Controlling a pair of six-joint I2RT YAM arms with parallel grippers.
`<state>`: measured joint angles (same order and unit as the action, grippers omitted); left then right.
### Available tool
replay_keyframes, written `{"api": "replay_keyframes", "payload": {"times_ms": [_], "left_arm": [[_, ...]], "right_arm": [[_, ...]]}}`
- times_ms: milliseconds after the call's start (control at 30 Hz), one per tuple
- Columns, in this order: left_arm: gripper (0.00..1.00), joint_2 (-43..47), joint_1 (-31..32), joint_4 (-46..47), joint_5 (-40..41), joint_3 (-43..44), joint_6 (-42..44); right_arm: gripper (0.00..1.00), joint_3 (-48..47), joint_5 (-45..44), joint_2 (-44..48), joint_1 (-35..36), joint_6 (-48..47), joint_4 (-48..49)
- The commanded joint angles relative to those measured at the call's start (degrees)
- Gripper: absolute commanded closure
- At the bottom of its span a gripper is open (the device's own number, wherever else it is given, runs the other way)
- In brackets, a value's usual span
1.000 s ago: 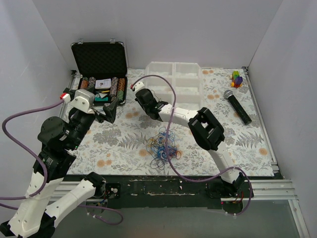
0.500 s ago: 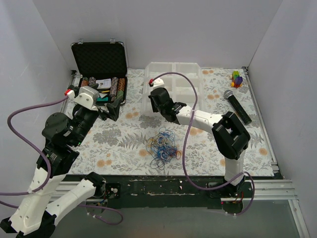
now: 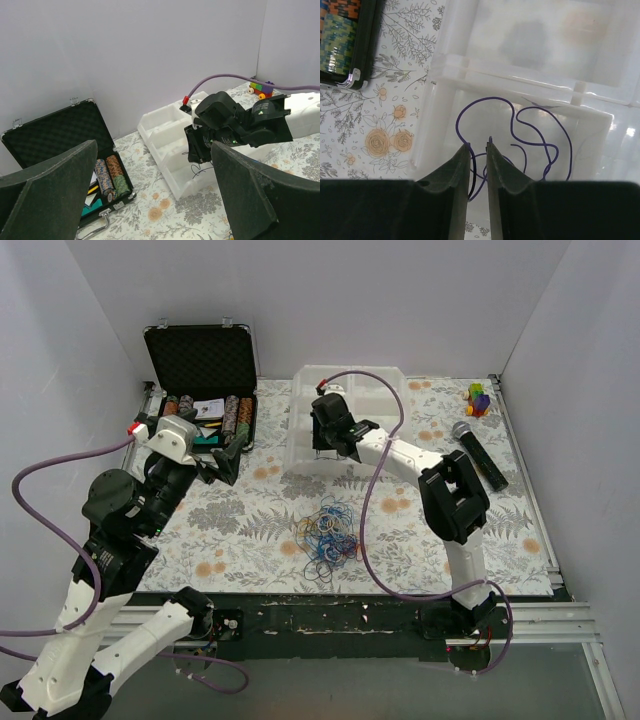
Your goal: Untangle the cables
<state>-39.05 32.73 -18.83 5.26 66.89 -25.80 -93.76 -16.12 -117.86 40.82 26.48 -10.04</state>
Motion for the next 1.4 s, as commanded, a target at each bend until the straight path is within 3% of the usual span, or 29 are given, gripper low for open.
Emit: {"api": "replay_keyframes", "payload": {"times_ms": [0,300,467,633,900,1033,1233,1367], "left_arm": [[0.02,-0.4,0.0,0.3,-0.9,1.3,0.1],[0.02,0.1,0.0,0.5,-1.1,0.9,0.1],[0.02,0.1,0.0,0.9,-1.5,0.8,-0.2],[0.02,0.2,0.0,0.7,-1.7,0.8,-0.4],[0.02,0.7,0.0,0.8,-1.7,0.3,-0.4],[0.02,0.9,0.0,0.9,-1.6,0.3,-0.2],[0.02,1.5,0.0,0.4,-0.8,-0.2,0.2],[0.02,1.7,0.0,0.1,-0.6,-0.6,0.5]], "right_arm": [[0.72,-3.6,3.2,-2.3,-1.3,2.4,-4.2],[0.69,-3.3,3.7,-2.9,-1.8,1.7,-6.1],[0.46,-3.9,4.3,-1.0,-1.9,0.0,-6.3],[0.29,-2.3,4.3,3.5,-1.9,-1.1,-6.1],[0.22,-0.1,7.2,9.6,-1.8,-4.6,-2.7],[0.25,-0.9,9.9,9.1,-1.8,-5.1,1.5],[0.51,-6.0,13.9,2.8,-1.8,-5.3,0.3],[0.55,-1.7,20.9,3.1,-1.6,-4.9,5.4]]}}
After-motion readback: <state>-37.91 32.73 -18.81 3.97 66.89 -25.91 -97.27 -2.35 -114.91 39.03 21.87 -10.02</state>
